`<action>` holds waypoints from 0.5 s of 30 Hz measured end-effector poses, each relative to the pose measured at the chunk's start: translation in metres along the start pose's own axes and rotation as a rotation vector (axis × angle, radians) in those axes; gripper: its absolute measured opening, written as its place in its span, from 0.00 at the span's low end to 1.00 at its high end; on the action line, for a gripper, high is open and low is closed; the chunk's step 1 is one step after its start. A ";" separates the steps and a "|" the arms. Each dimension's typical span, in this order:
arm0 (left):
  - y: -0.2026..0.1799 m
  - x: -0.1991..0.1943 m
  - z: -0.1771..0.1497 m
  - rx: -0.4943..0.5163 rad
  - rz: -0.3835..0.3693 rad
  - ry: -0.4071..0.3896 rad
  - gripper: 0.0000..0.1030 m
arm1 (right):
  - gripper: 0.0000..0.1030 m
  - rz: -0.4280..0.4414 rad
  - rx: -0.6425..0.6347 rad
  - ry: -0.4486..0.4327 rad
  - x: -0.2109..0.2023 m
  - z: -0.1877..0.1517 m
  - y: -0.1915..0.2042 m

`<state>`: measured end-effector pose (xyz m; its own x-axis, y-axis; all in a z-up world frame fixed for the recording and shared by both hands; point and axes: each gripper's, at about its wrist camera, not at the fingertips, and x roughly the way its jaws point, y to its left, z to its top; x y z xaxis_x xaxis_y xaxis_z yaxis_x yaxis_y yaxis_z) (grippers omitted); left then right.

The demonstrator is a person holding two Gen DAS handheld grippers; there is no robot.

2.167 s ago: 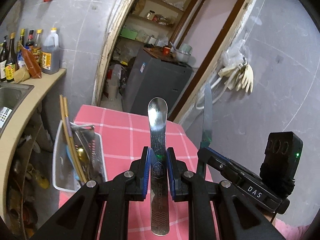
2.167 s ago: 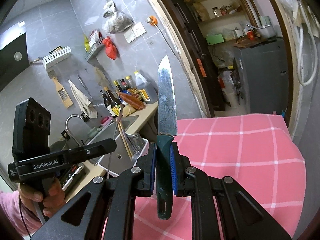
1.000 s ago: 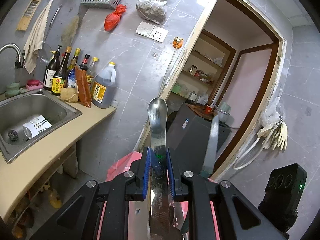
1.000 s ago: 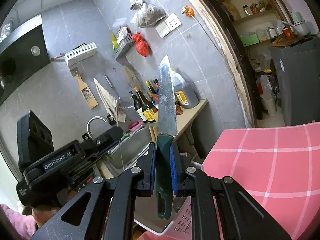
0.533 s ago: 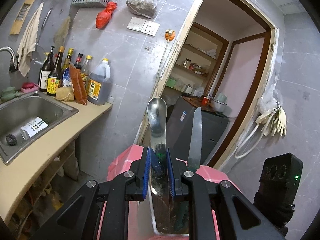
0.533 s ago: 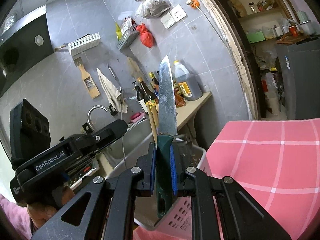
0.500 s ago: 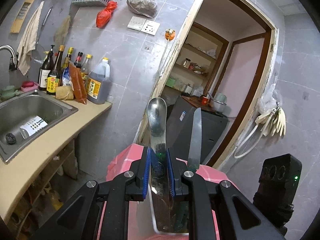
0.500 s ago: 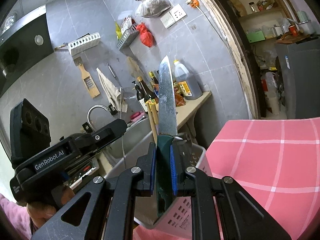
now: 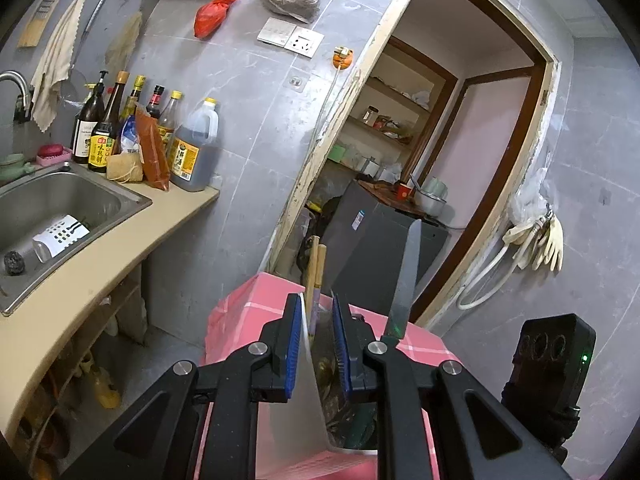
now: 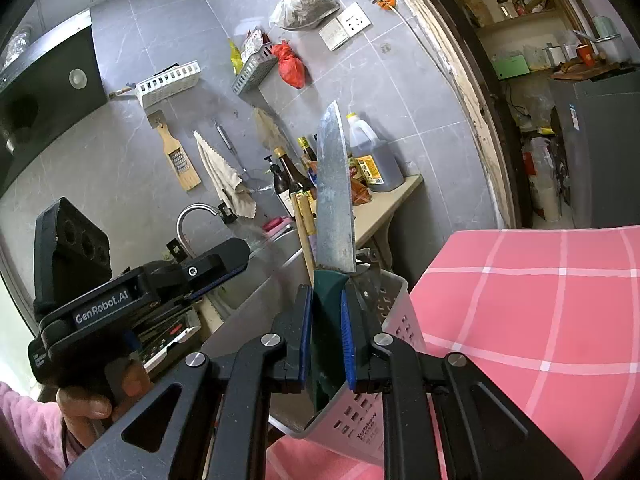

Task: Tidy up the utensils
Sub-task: 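Lower the butter knife into the white holder with the left tool while the right tool lowers the green-handled knife, then open both tools to release the knives and withdraw from the holder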

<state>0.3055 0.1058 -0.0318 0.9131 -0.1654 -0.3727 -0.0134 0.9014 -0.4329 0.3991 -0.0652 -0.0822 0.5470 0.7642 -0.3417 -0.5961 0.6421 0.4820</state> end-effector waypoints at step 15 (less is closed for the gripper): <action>0.004 -0.007 0.005 -0.002 0.039 -0.016 0.15 | 0.30 -0.047 -0.008 -0.058 -0.021 0.011 0.002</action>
<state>0.3012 0.1125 -0.0273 0.9182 -0.1237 -0.3762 -0.0501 0.9061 -0.4200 0.3929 -0.0803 -0.0657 0.6076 0.7284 -0.3168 -0.5732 0.6782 0.4599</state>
